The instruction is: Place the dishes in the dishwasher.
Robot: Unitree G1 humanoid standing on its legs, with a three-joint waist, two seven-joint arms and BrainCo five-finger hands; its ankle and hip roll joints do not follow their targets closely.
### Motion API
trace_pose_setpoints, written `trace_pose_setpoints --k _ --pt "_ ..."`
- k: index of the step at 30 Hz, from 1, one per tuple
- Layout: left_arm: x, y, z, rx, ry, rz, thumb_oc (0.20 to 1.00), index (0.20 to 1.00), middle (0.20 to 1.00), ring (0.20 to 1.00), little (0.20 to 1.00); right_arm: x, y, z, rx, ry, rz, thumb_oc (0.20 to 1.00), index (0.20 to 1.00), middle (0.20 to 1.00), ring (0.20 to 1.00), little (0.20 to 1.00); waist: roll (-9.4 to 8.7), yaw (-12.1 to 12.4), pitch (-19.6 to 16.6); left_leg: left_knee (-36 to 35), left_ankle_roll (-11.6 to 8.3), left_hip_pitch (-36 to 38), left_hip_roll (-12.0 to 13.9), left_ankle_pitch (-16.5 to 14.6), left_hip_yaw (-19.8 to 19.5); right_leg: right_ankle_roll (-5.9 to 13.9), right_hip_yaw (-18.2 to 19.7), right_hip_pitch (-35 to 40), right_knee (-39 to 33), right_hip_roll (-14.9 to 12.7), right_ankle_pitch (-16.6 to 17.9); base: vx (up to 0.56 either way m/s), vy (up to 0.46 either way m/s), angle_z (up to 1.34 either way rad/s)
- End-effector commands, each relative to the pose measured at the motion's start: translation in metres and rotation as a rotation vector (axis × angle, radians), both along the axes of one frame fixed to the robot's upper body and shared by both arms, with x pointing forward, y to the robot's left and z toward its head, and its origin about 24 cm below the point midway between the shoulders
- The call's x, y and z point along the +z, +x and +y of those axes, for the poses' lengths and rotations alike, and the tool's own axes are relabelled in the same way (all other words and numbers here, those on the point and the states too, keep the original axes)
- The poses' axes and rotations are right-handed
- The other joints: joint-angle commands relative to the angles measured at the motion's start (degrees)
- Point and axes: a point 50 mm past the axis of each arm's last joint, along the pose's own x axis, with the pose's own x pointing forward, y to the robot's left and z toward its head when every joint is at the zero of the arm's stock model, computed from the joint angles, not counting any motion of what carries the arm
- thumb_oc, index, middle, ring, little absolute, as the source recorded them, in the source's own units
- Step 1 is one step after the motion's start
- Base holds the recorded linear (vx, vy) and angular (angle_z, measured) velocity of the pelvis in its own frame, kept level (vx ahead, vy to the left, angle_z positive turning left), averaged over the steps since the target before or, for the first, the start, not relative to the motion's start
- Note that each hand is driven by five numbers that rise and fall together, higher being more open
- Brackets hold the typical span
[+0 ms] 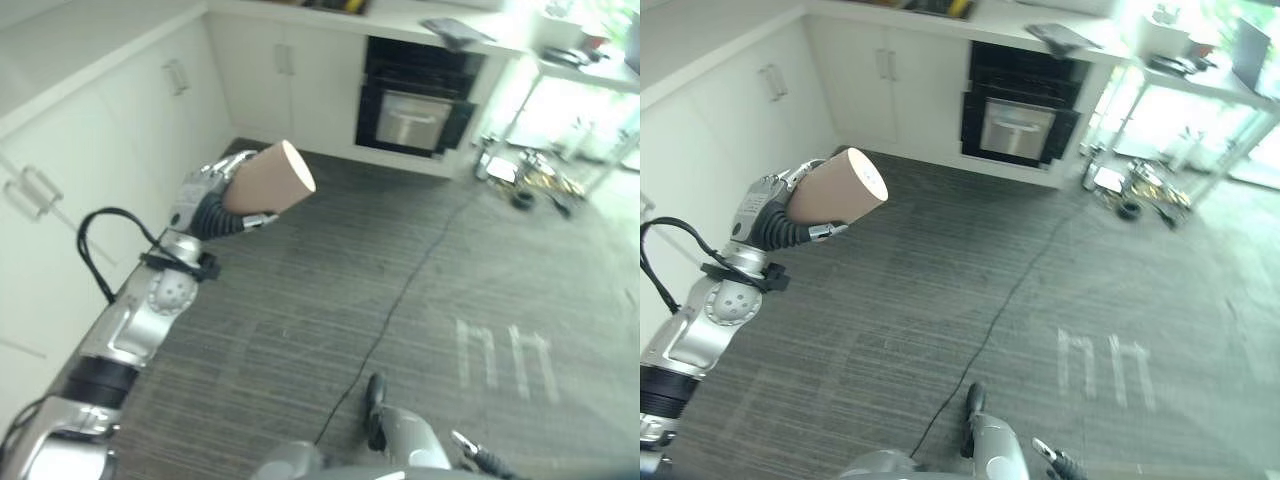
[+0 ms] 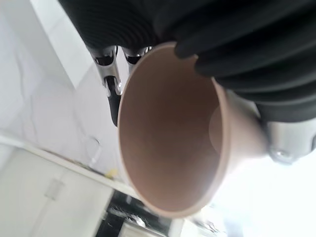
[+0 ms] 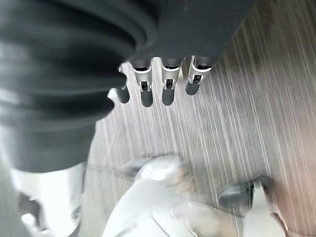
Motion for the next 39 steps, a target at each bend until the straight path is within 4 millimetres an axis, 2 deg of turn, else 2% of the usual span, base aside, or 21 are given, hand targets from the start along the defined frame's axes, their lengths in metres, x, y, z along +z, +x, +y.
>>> trace_pose_setpoints --k 1,6,10,11,12,14,15,16,18,19,20,21,22,26,29,30,33,35,36,37,39 --pt "0.049 0.002 -0.024 -0.147 -0.007 -0.245 0.2 0.2 0.2 0.2 0.2 0.001 0.0 -0.003 -0.056 -0.001 -0.04 1.0 1.0 1.0 1.0 1.0 4.03 -3.98 0.78 -14.19 -1.09 2.64 2.24 9.15 2.43 7.14 -1.26 12.08 1.45 0.94 3.22 0.45 -0.179 0.49" --pt "0.038 0.005 -0.032 -0.136 -0.013 -0.207 0.2 0.2 0.2 0.2 0.2 -0.001 -0.01 -0.006 -0.087 -0.004 -0.014 1.0 1.0 1.0 1.0 1.0 3.76 -5.0 -1.8 -5.43 -1.75 2.8 4.35 5.19 3.0 3.59 -0.69 13.56 5.64 3.14 -2.29 0.46 -0.234 0.21" --pt "0.044 0.001 -0.024 -0.103 -0.026 -0.192 0.2 0.2 0.2 0.2 0.2 0.002 -0.004 -0.014 -0.047 -0.024 -0.027 1.0 1.0 1.0 1.0 1.0 4.35 -4.17 -3.27 9.76 -5.5 0.89 7.76 10.29 2.88 -0.74 -2.38 16.89 6.22 5.86 -7.15 0.35 -0.235 -0.38" --pt "0.047 -0.003 -0.019 -0.096 -0.036 -0.194 0.2 0.2 0.2 0.2 0.2 0.005 -0.001 -0.018 -0.015 -0.037 -0.038 1.0 1.0 1.0 1.0 1.0 4.38 -3.57 -3.69 19.5 -7.02 -2.22 8.61 13.67 2.18 -2.68 -2.9 18.5 5.7 6.84 -8.87 0.34 -0.277 -0.67" --pt "0.049 -0.005 -0.015 -0.095 -0.042 -0.193 0.2 0.2 0.2 0.2 0.2 0.006 0.001 -0.022 -0.003 -0.043 -0.046 1.0 1.0 1.0 1.0 1.0 4.12 -2.98 -3.65 26.69 -7.54 -5.38 9.39 15.82 1.47 -4.06 -2.83 19.79 5.35 7.42 -9.89 0.32 -0.293 -0.77" --pt "0.051 -0.007 -0.014 -0.101 -0.041 -0.185 0.2 0.2 0.2 0.2 0.2 0.007 0.0 -0.024 -0.014 -0.037 -0.057 1.0 1.0 1.0 1.0 1.0 3.73 -2.42 -3.03 33.76 -6.73 -12.47 11.28 16.81 0.01 -5.59 -2.33 21.85 4.93 8.4 -10.73 0.25 -0.192 -0.42" --pt "0.051 -0.006 -0.013 -0.104 -0.039 -0.185 0.2 0.2 0.2 0.2 0.2 0.007 0.0 -0.025 -0.014 -0.032 -0.061 1.0 1.0 1.0 1.0 1.0 3.69 -2.14 -2.5 32.68 -6.09 -14.46 10.92 16.35 -0.58 -5.66 -1.78 22.95 4.76 8.75 -10.86 0.3 -0.052 -0.48" --pt "0.05 -0.006 -0.013 -0.102 -0.036 -0.185 0.2 0.2 0.2 0.2 0.2 0.007 0.001 -0.025 0.005 -0.031 -0.059 1.0 1.0 1.0 1.0 1.0 3.77 -1.73 -1.81 26.67 -5.29 -15.73 9.71 16.09 -0.95 -5.47 -0.48 24.85 4.03 9.42 -10.98 0.3 0.047 -0.49" --pt "0.05 -0.006 -0.011 -0.089 -0.04 -0.188 0.2 0.2 0.2 0.2 0.2 0.007 0.003 -0.024 0.023 -0.033 -0.049 1.0 1.0 1.0 1.0 1.0 3.85 -1.28 -1.19 14.82 -5.55 -15.41 8.31 17.61 -0.6 -4.76 0.87 26.8 2.58 9.97 -11.23 0.32 0.126 -0.65" --pt "0.048 -0.007 -0.01 -0.079 -0.044 -0.187 0.2 0.2 0.2 0.2 0.2 0.006 0.004 -0.022 0.031 -0.032 -0.036 1.0 1.0 1.0 1.0 1.0 4.09 -0.65 -1.09 7.11 -6.15 -15.93 6.91 19.83 -1.96 -4.21 1.9 27.74 1.63 10.23 -11.19 0.54 0.25 -0.76" --pt "0.043 -0.008 -0.01 -0.062 -0.045 -0.182 0.2 0.2 0.2 0.2 0.2 0.005 0.004 -0.019 0.051 -0.04 -0.014 1.0 1.0 1.0 1.0 1.0 5.05 0.63 -0.78 -4.31 -8.05 -19.28 6.74 26.16 -4.49 -3.61 3.2 29.82 0.85 10.94 -11.55 0.62 0.286 -1.07" --pt "0.04 -0.009 -0.011 -0.059 -0.046 -0.187 0.2 0.2 0.2 0.2 0.2 0.004 0.003 -0.018 0.061 -0.048 -0.009 1.0 1.0 1.0 1.0 1.0 5.23 1.01 -0.59 -6.76 -8.44 -21.08 7.29 28.57 -3.67 -3.62 2.87 30.52 0.99 10.68 -11.83 0.53 0.243 -1.25" --pt "0.04 -0.01 -0.011 -0.059 -0.047 -0.191 0.2 0.2 0.2 0.2 0.2 0.004 0.003 -0.018 0.063 -0.05 -0.009 1.0 1.0 1.0 1.0 1.0 5.29 1.09 -0.53 -6.67 -8.48 -21.71 7.52 28.98 -3.51 -3.68 2.69 30.6 1.2 10.59 -11.99 0.29 0.182 -1.07" --pt "0.038 -0.011 -0.006 -0.024 -0.056 -0.183 0.2 0.2 0.2 0.2 0.2 0.005 0.011 -0.017 0.071 -0.063 -0.001 1.0 1.0 1.0 1.0 1.0 5.39 1.57 -0.94 -7.19 -7.18 -19.71 7.79 24.76 -1.91 -2.96 1.83 30.96 4.61 9.23 -14.85 0.29 0.235 -0.55" --pt "0.039 -0.011 -0.005 -0.047 -0.057 -0.171 0.2 0.2 0.2 0.2 0.2 0.002 0.004 -0.008 0.076 -0.046 0.003 1.0 1.0 1.0 1.0 1.0 4.74 2.0 -2.36 -5.27 -4.85 -16.78 4.64 18.71 -1.27 -1.48 2.21 33.0 8.78 7.95 -18.38 0.48 0.351 -0.59" --pt "0.04 -0.011 -0.005 -0.051 -0.055 -0.17 0.2 0.2 0.2 0.2 0.2 0.002 0.003 -0.008 0.072 -0.044 0.003 1.0 1.0 1.0 1.0 1.0 4.68 2.03 -2.43 -5.11 -4.71 -16.74 4.44 18.44 -1.27 -1.33 2.27 32.97 9.14 7.88 -18.38 0.29 0.223 0.19" --pt "0.043 -0.007 -0.011 -0.089 -0.042 -0.16 0.2 0.2 0.2 0.2 0.2 0.0 0.001 -0.003 0.068 -0.042 -0.002 1.0 1.0 1.0 1.0 1.0 3.83 2.38 -3.02 -4.31 -2.86 -16.37 1.79 16.23 -1.43 0.75 2.61 32.5 14.71 7.05 -15.55 0.18 0.169 0.32" --pt "0.043 -0.005 -0.013 -0.104 -0.033 -0.155 0.2 0.2 0.2 0.2 0.2 -0.001 -0.002 0.001 0.055 -0.038 -0.003 1.0 1.0 1.0 1.0 1.0 2.96 2.45 -3.28 -4.46 -1.21 -15.77 -0.09 14.85 -1.22 3.12 3.35 31.19 20.24 7.0 -11.14 0.13 0.139 0.15" --pt "0.043 -0.004 -0.014 -0.112 -0.023 -0.15 0.2 0.2 0.2 0.2 0.2 -0.002 -0.003 0.005 0.039 -0.033 -0.006 1.0 1.0 1.0 1.0 1.0 2.74 2.49 -3.33 -4.91 -0.11 -15.16 -0.92 14.33 -1.3 4.69 3.37 29.14 24.69 7.41 -7.45 0.11 0.116 0.16" --pt "0.043 -0.005 -0.012 -0.108 -0.019 -0.147 0.2 0.2 0.2 0.2 0.2 -0.002 -0.003 0.006 0.036 -0.032 -0.007 1.0 1.0 1.0 1.0 1.0 3.08 2.53 -3.39 -6.04 0.41 -13.97 -0.82 14.31 -1.49 5.36 2.99 27.13 28.33 7.0 -5.62 0.1 0.117 0.15" --pt "0.044 -0.005 -0.01 -0.095 -0.021 -0.153 0.2 0.2 0.2 0.2 0.2 -0.001 0.0 0.005 0.039 -0.04 -0.015 1.0 1.0 1.0 1.0 1.0 4.44 2.38 -2.83 -8.36 0.58 -10.95 0.03 14.57 -1.99 4.08 0.87 22.29 29.68 4.3 -7.07 0.04 0.067 -0.06"
